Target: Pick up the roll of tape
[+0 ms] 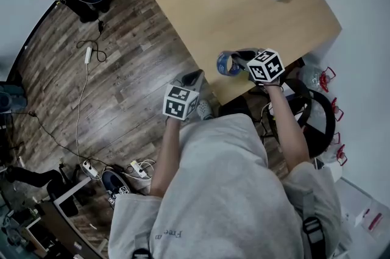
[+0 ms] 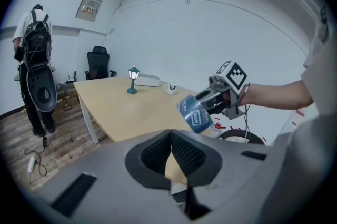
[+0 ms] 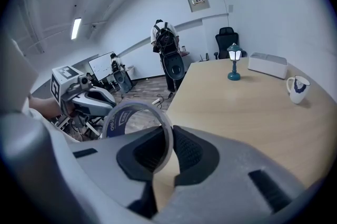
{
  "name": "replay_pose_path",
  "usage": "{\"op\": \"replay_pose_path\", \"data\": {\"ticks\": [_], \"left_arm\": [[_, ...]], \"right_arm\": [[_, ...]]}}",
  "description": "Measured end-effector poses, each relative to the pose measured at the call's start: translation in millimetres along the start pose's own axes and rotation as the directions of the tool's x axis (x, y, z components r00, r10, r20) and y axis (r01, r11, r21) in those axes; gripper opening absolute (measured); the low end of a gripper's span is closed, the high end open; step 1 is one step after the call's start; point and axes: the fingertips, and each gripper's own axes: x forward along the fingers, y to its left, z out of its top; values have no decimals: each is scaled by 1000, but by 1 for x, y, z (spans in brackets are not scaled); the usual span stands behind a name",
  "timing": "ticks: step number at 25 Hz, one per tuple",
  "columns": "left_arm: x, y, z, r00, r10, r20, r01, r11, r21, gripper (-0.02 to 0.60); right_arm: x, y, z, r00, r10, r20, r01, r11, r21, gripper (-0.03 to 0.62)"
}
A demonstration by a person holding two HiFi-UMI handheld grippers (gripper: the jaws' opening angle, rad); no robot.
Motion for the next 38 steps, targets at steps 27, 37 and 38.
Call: {"op": "replay_pose_path", "data": {"ticks": [27, 37, 38], "left_arm": [[12, -9, 14, 999, -17, 43, 18, 1000, -14, 6], [12, 2, 22, 998, 10, 58, -8, 1000, -26, 6], [13, 2, 23, 998, 11, 59, -9, 1000, -27, 6]], "right_arm": [[-44, -22, 5, 921, -264, 286, 204, 953, 222, 48], [-41, -18, -2, 875, -355, 329, 266, 921, 285, 46], [-41, -18, -3, 870, -364, 333, 271, 916, 294, 48]]}}
